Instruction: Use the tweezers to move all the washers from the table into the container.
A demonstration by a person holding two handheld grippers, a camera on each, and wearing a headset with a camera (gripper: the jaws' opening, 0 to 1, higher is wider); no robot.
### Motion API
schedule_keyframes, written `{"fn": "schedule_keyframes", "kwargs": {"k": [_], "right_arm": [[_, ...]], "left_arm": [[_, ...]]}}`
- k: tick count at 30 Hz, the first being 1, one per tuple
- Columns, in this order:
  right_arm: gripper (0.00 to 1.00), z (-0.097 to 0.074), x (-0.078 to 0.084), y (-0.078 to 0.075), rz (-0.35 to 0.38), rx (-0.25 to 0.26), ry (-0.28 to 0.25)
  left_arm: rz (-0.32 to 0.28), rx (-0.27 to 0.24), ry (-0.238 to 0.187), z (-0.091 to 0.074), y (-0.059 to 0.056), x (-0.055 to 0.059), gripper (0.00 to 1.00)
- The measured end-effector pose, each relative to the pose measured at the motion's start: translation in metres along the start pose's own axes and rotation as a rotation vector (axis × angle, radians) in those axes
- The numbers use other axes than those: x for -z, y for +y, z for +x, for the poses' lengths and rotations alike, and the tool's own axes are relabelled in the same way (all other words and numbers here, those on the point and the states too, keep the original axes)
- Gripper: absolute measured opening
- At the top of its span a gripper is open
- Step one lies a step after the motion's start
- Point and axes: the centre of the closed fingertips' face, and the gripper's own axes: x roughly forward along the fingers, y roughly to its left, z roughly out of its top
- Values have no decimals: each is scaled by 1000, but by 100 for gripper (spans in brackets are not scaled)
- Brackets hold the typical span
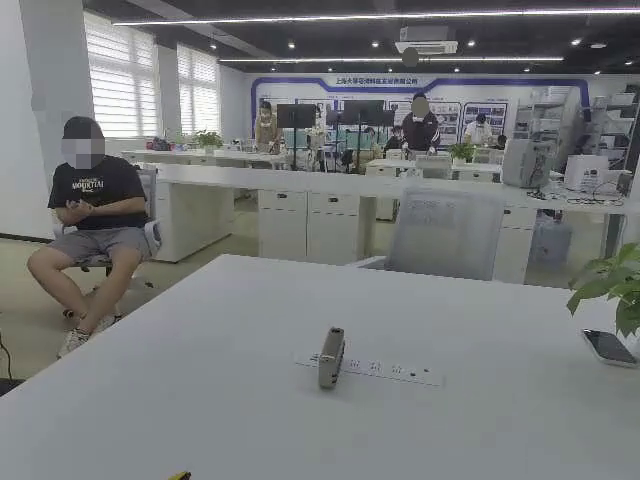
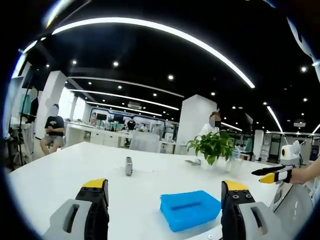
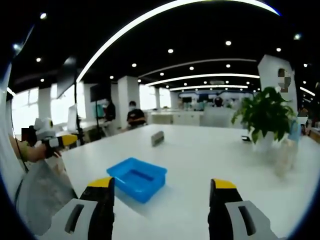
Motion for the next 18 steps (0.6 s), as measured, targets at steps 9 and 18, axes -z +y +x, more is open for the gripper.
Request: {"fn": "schedule_keyframes", "kwargs": {"k": [9,18], "right_arm": [[75,0,1,-1,-5,12,7],[75,1,1,-6,4,21,9]], "left_arm": [[-9,3,4,1,0,1,93],[-2,14,19,4,-2,4,93]]}}
